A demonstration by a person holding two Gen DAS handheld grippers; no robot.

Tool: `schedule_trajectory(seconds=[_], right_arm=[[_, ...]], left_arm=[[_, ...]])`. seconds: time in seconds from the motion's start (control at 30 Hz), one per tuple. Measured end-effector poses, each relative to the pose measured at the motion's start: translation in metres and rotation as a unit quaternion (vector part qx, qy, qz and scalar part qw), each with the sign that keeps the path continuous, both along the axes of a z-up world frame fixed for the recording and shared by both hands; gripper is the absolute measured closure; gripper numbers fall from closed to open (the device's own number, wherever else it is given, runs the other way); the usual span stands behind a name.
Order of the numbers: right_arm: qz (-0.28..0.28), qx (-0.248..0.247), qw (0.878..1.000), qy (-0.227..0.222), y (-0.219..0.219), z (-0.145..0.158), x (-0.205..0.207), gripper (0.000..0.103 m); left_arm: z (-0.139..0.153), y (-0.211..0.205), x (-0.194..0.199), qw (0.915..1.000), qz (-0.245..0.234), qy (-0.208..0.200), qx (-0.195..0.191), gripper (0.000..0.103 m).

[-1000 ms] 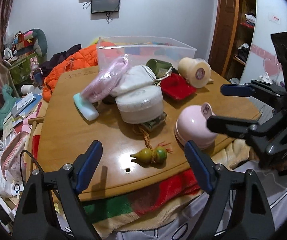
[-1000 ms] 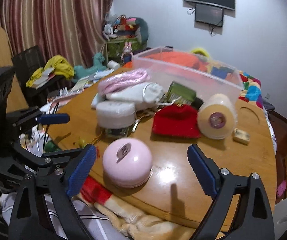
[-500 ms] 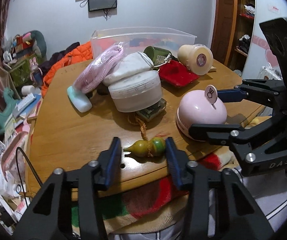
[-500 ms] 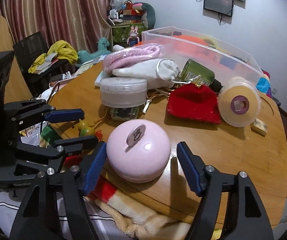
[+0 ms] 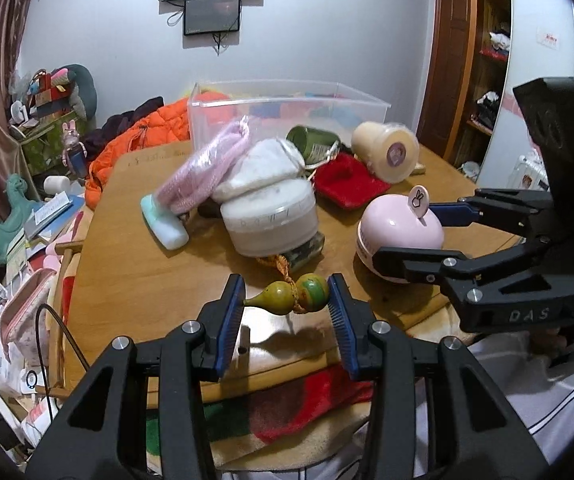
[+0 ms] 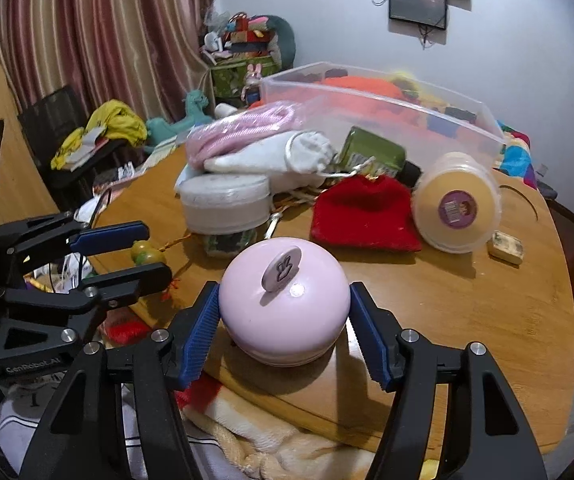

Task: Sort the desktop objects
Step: 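Grasp the pink round jar with the right tool while the left tool grasps the green-yellow gourd, then carry the pink jar and gourd into the clear box while both tools open to release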

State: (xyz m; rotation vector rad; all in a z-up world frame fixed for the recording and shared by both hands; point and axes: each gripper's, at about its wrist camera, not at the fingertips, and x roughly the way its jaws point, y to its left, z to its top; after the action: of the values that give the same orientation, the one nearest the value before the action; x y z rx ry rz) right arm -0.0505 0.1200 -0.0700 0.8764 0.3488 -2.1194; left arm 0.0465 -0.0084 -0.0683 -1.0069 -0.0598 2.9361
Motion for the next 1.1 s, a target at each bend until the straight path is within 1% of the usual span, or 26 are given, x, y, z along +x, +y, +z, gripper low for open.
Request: schedule_trajectory(seconds=[0.13, 0.33, 0.53, 0.73, 0.87, 1.0, 1.1], right_arm=[[-0.012, -0.018, 1.000, -0.012, 0.008, 0.005, -0.006, 0.043], [-0.038, -0.036, 0.999, -0.014, 0.024, 0.014, -0.017, 0.043], [-0.067, -0.050, 0.996, -0.007, 0.044, 0.023, -0.029, 0.043], [-0.083, -0.058, 0.995, -0.002, 0.054, 0.035, -0.040, 0.043], [-0.082, -0.061, 0.995, 0.011, 0.057, 0.046, -0.047, 0.043], [-0.077, -0.068, 0.995, 0.016, 0.060, 0.058, -0.053, 0.043], [-0.076, -0.067, 0.995, 0.020, 0.060, 0.066, -0.059, 0.043]], left_arm=[[0.007, 0.003, -0.002, 0.9998, -0.013, 0.007, 0.010, 0.061], [0.011, 0.018, -0.012, 0.9975, -0.060, 0.003, 0.037, 0.061], [0.019, 0.033, -0.022, 0.9944, -0.096, 0.006, 0.045, 0.061], [0.035, 0.036, -0.036, 0.9936, -0.103, 0.016, 0.044, 0.061], [0.053, 0.028, -0.055, 0.9916, -0.104, 0.028, 0.071, 0.061], [0.071, 0.022, -0.073, 0.9923, -0.095, 0.043, 0.067, 0.061], [0.081, 0.015, -0.087, 0.9920, -0.092, 0.047, 0.072, 0.061]])
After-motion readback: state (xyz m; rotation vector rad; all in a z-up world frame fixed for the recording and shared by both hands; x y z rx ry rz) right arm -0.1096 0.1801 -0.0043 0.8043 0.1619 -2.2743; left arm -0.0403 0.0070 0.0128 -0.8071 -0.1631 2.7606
